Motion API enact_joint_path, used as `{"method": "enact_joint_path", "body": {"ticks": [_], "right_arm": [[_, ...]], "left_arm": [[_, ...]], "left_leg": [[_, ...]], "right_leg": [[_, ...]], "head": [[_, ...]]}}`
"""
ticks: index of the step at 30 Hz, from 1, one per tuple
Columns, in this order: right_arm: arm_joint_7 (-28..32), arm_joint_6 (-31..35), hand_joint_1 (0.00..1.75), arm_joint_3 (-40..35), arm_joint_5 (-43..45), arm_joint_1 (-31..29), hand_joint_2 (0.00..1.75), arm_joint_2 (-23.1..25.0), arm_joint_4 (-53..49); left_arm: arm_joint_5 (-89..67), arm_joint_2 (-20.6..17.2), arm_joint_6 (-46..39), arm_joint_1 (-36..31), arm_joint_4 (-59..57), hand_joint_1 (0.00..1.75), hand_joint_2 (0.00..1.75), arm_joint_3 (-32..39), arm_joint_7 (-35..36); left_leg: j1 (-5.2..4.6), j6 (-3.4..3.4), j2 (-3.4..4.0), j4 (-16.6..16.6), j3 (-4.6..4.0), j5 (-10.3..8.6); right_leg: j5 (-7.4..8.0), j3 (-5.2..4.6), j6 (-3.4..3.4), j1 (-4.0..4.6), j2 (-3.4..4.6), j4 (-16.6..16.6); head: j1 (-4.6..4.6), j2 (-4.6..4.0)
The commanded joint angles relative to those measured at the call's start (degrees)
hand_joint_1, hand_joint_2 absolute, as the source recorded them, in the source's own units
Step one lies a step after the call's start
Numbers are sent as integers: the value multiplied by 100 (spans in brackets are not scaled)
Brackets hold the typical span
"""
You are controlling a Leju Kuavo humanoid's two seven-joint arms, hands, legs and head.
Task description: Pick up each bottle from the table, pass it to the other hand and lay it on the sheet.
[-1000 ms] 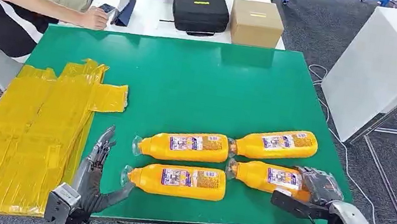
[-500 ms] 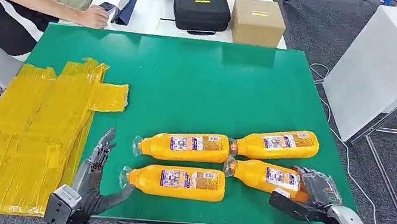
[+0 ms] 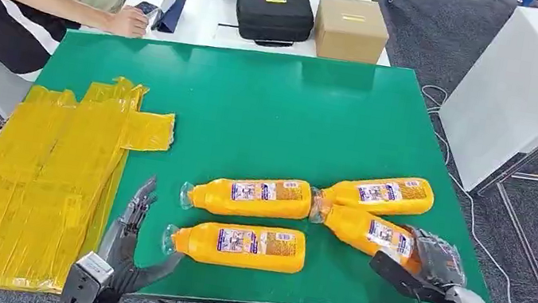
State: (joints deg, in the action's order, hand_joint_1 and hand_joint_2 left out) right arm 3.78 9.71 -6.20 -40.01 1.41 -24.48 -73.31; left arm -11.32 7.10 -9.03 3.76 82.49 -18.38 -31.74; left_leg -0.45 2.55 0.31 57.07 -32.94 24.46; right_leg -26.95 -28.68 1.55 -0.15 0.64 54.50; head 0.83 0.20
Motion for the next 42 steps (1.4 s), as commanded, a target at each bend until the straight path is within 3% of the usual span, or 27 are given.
{"method": "enact_joint_path", "body": {"ticks": [1, 8, 11, 14, 18, 23, 28, 42], "right_arm": [[796, 732, 175, 1149, 1202, -258, 175, 1200, 499], [1209, 1312, 175, 768, 1900, -542, 175, 1164, 763], [1440, 1387, 175, 684, 2057, -575, 175, 1428, 548], [1671, 1198, 175, 494, 2322, -548, 175, 1676, 290], [2416, 393, 175, -26, 3073, -468, 175, 1934, -7], [3102, -101, 175, -899, 3625, -782, 175, 2268, -7], [2958, -185, 175, -1512, 3539, -1037, 175, 2540, -18], [2689, -355, 175, -1873, 3163, -1238, 175, 2810, 267]], "left_arm": [[337, -386, -313, -245, -742, 0, 175, -179, -161], [554, -431, -486, -323, -829, 0, 175, -291, -193], [568, -406, -500, -317, -749, 0, 175, -263, -114], [466, -445, -505, -320, -617, 0, 175, -283, 57], [153, -619, -292, -472, -354, 0, 175, -517, 405], [-68, -533, 411, -1251, -389, 0, 175, -809, 1097], [49, -420, 777, -1807, -450, 0, 175, -1077, 1360], [187, -254, 772, -1990, -290, 0, 175, -1400, 1569]], "left_leg": [[2, -20, -5, -15, 6, -1], [3, -19, -10, -14, 1, -1], [3, -14, -4, -8, -12, 0], [4, -16, -6, -7, -16, 1], [4, -21, -7, -5, -18, 3], [10, -22, -13, 3, -38, -7], [11, -31, -17, 4, -41, -17], [5, -38, -22, 3, -39, -18]], "right_leg": [[-1, 7, -6, 0, -7, -13], [2, 1, -4, 2, -2, -15], [1, -11, -4, 2, 2, -8], [1, -16, -6, 3, 7, -5], [-2, -18, -8, 4, 6, -1], [2, -37, -7, 6, 0, 9], [2, -37, -5, 9, -9, 12], [-4, -33, -6, 1, -19, 15]], "head": [[0, 0], [0, -2], [0, -2], [0, -2], [0, -2], [-2, -2], [0, -2], [2, -2]]}}
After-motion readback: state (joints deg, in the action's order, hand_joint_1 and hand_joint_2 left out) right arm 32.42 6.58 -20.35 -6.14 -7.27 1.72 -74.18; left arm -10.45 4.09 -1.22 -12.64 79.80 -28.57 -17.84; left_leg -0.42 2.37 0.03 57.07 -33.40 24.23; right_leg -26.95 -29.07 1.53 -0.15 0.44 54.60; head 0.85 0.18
